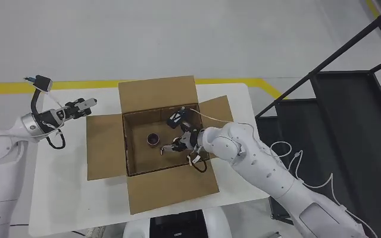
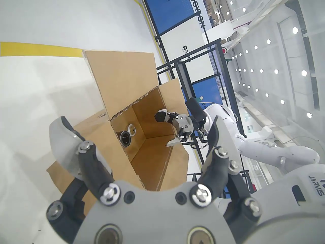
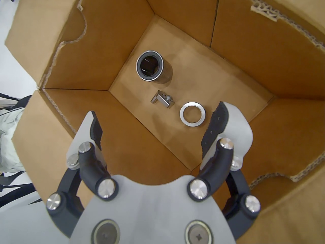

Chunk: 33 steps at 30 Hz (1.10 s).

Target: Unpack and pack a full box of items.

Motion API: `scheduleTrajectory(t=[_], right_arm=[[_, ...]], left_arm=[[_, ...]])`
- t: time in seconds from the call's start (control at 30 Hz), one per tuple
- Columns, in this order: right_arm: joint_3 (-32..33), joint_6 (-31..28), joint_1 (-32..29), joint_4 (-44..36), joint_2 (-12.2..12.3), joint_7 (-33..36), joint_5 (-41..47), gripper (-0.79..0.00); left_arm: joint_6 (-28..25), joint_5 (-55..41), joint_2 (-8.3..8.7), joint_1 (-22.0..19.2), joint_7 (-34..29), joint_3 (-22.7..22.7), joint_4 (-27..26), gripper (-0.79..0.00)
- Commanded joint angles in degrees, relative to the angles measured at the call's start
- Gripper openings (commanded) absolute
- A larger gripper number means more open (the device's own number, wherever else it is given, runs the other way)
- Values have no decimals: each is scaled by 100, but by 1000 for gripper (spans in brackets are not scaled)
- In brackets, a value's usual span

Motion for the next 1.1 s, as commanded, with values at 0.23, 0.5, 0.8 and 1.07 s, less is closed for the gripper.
scheduleTrajectory(t=[0.23, 0.5, 0.8, 1.07], right_arm=[[4, -3, -3, -3, 2, 5, 6, 0], [4, -3, -3, -3, 2, 5, 6, 0], [-735, 193, 508, 131, -268, -34, -502, 0], [-1731, 694, 1241, 775, -790, 185, -1035, 0]], left_arm=[[0, 0, 0, 0, 0, 0, 0, 0], [0, 0, 0, 0, 0, 0, 0, 0], [0, 0, 0, 0, 0, 0, 0, 0], [0, 0, 0, 0, 0, 0, 0, 0]])
